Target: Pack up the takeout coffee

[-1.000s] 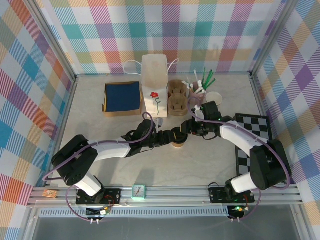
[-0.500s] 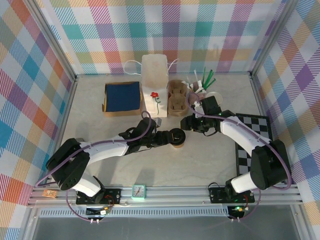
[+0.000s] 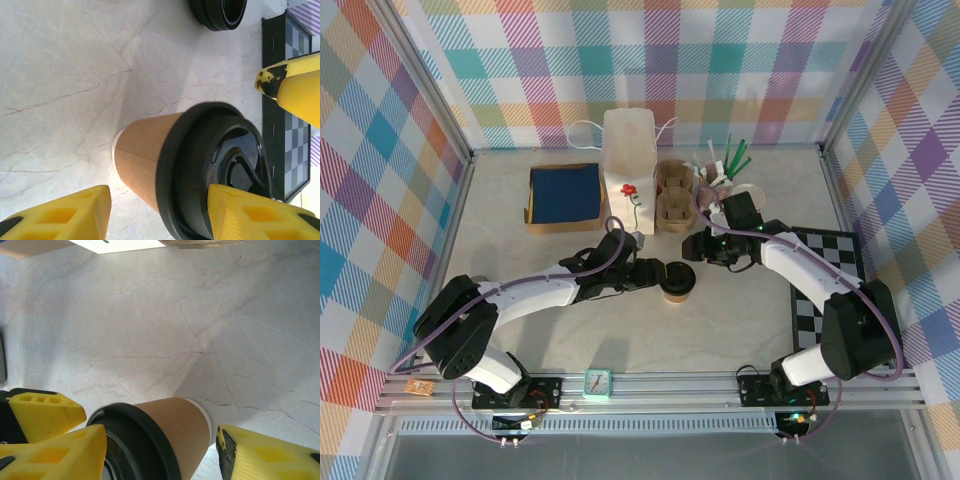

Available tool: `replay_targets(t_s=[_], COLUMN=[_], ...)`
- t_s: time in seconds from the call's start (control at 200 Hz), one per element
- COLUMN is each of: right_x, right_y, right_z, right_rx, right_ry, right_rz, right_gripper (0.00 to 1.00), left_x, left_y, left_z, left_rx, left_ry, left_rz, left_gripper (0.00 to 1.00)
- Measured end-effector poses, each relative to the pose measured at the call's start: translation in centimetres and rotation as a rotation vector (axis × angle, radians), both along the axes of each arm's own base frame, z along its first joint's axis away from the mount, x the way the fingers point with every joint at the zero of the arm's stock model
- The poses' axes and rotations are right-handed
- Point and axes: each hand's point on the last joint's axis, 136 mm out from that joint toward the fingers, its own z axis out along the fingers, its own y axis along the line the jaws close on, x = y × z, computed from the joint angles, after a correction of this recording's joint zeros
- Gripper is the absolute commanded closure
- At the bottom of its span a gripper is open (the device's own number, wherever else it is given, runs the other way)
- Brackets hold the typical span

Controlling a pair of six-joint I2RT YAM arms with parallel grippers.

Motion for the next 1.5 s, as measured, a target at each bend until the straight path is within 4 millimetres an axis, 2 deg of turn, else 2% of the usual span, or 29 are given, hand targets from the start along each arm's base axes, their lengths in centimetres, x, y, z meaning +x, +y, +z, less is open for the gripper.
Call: replay_targets(t_s=[0.17, 0.34, 0.615, 0.755, 1.05, 1.25, 1.5], right_x=[-0.3, -1.6, -4.0, -4.7, -4.7, -4.5, -4.4], right_y=[-0.3, -0.9, -1.6, -1.7, -1.5, -1.3, -1.3], right_z=[0.5, 0.1, -0.7, -1.5, -1.5, -1.5, -1.9], right_rx=[-0.001, -0.007, 0.002, 0.002, 0.014, 0.025, 0.023], right_ry=[-0.018, -0.012, 0.003, 0.029, 0.032, 0.021, 0.027], right_rz=[-0.005, -0.009, -0.002, 0.005, 0.010, 0.009, 0.007], right_gripper=[0.41, 0.42, 0.40, 0.41, 0.42, 0.44, 0.45], left_x=[0.6, 0.8, -0.5, -1.4, -2.3, -2.2, -2.0], left_y=[-0.5, -0.7, 0.8, 0.9, 0.1, -0.3, -0.6], left_z=[0.7, 1.7, 1.8, 0.8, 0.7, 0.0, 0.2], left_rx=[0.004, 0.005, 0.058, 0.069, 0.063, 0.062, 0.053], left_ry=[-0.011, -0.030, -0.012, 0.011, 0.021, 0.034, 0.032], left_rz=[-0.008, -0.021, -0.022, -0.030, -0.050, -0.045, -0.042], left_gripper=[0.46, 0.46, 0.45, 0.45, 0.45, 0.45, 0.45])
